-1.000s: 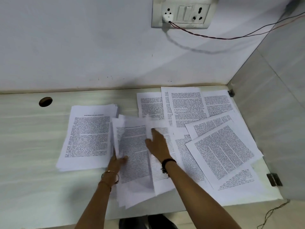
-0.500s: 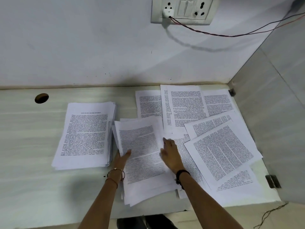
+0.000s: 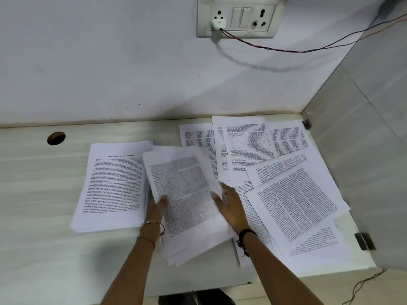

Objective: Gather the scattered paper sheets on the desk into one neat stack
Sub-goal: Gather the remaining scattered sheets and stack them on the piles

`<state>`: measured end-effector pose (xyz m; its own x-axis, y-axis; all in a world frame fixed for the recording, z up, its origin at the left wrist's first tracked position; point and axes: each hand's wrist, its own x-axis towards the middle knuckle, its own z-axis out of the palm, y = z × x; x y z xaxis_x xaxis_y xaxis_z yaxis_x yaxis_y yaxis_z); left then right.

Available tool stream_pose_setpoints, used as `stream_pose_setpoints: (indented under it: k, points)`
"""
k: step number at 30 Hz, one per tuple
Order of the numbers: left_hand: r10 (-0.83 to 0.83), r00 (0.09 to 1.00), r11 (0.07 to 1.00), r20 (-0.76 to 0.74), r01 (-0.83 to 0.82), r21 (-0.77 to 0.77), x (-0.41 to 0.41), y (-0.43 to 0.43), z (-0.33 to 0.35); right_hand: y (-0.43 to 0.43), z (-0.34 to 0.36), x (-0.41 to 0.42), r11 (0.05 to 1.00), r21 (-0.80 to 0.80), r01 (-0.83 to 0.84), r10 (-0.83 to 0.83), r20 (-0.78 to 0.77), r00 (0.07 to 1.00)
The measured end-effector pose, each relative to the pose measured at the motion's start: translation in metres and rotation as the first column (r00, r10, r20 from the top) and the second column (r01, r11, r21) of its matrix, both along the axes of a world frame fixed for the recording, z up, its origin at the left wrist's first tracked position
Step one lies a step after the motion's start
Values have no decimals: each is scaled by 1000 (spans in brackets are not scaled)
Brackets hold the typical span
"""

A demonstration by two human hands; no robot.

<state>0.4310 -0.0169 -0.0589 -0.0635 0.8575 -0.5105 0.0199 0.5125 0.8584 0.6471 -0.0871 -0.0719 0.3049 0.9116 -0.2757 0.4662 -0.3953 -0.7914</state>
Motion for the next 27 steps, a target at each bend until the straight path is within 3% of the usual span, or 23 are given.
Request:
stream_pose_setpoints:
  k: [2,4,7,11,13,16,19,21,24,27]
  points:
    - [82,996,996,36,-84,43,0,11,10,-3,7,-1,953,3,304,-302,-113,947]
    - [174,975,982,137,-183,49,4,21,18,-7,16,-3,893,-46,448,-444,-261,857]
    - [232,934,969,271,-247,21,23,27,17,-6,22,-6,923,-122,366,-366,-575,732]
    - [160,915,982,371,-111,-150,62,1,16,6,28,6,883,-136,450,-417,-670,615]
    - [136,917,976,374,-60,-207,62,-12,9,4,30,24,879,-174,444,-440,-654,615]
    - [184,940,963,289,-114,-244,30,-4,-8,-16,30,60,909,-196,368,-410,-590,696]
    - [99,995,979,-24,-102,-174,-2,15,-22,-40,23,86,923,-251,293,-385,-542,747]
    - [-69,989,988,-133,50,-143,-8,21,-17,-54,15,88,899,-276,339,-434,-463,773]
    - [-346,900,938,-264,322,-130,-1,27,-12,-61,5,69,827,-248,505,-557,-235,797]
    - [-504,776,863,-379,458,-211,4,27,-12,-54,2,39,826,-289,484,-551,-233,801]
